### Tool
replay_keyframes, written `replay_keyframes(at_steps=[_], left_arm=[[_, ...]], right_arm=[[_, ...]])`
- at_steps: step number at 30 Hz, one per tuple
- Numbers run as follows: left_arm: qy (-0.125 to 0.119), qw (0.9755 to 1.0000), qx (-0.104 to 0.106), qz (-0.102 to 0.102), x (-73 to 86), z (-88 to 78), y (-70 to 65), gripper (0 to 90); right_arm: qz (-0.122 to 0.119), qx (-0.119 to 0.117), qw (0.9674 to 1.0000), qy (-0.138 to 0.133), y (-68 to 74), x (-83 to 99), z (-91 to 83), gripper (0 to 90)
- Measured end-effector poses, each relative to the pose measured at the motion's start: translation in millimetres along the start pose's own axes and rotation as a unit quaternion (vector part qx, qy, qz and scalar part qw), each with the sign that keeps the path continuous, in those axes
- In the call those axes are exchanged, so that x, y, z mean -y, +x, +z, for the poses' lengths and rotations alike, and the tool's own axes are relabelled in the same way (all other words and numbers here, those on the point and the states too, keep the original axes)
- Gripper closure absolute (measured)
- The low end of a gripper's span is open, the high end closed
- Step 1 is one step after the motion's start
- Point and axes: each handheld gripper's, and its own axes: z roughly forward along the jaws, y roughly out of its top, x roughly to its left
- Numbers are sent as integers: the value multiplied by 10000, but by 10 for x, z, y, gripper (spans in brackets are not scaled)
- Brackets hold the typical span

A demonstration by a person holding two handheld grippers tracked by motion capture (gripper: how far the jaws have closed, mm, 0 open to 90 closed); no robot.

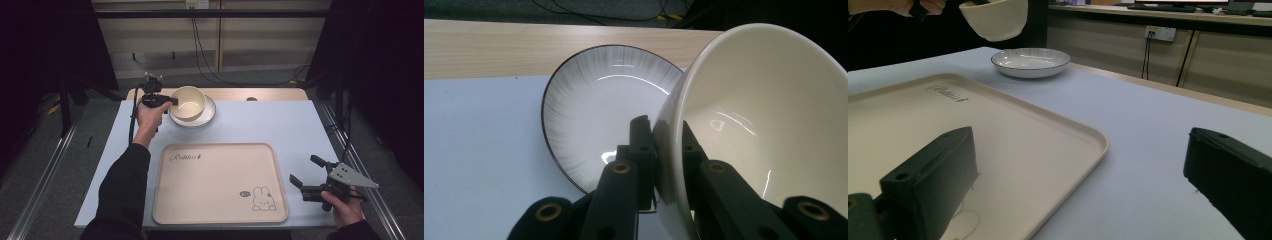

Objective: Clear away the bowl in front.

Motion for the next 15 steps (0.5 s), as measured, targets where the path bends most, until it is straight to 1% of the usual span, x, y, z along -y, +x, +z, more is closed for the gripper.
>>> replay_keyframes(at_steps=[1,2,4,6,7,8,9,12,14,15], left_arm=[[-36,10000,28,-32,8,-10,-12,835],[-17,10000,46,23,14,-26,-16,835],[-2,9999,127,72,43,-66,-66,835],[18,9998,158,99,53,-79,-81,836],[20,9998,147,134,62,-93,-101,835],[-7,9998,167,125,72,-105,-129,835],[10,9997,194,172,76,-116,-138,835],[10,9992,332,231,93,-160,-210,835],[21,9992,318,243,97,-169,-231,835],[46,9989,346,320,111,-182,-257,835]], right_arm=[[0,0,10000,0,0,0,0,2],[1,10,10000,4,-1,0,0,2],[-16,0,10000,0,-1,1,1,2],[13,-6,10000,7,2,1,-1,1],[28,14,10000,-4,2,1,-1,2],[18,16,10000,-9,1,1,0,2],[31,4,10000,0,6,0,-2,2],[19,27,10000,-17,2,-1,0,2],[12,15,10000,-17,4,-1,2,2],[12,36,10000,-14,2,-1,1,2]])
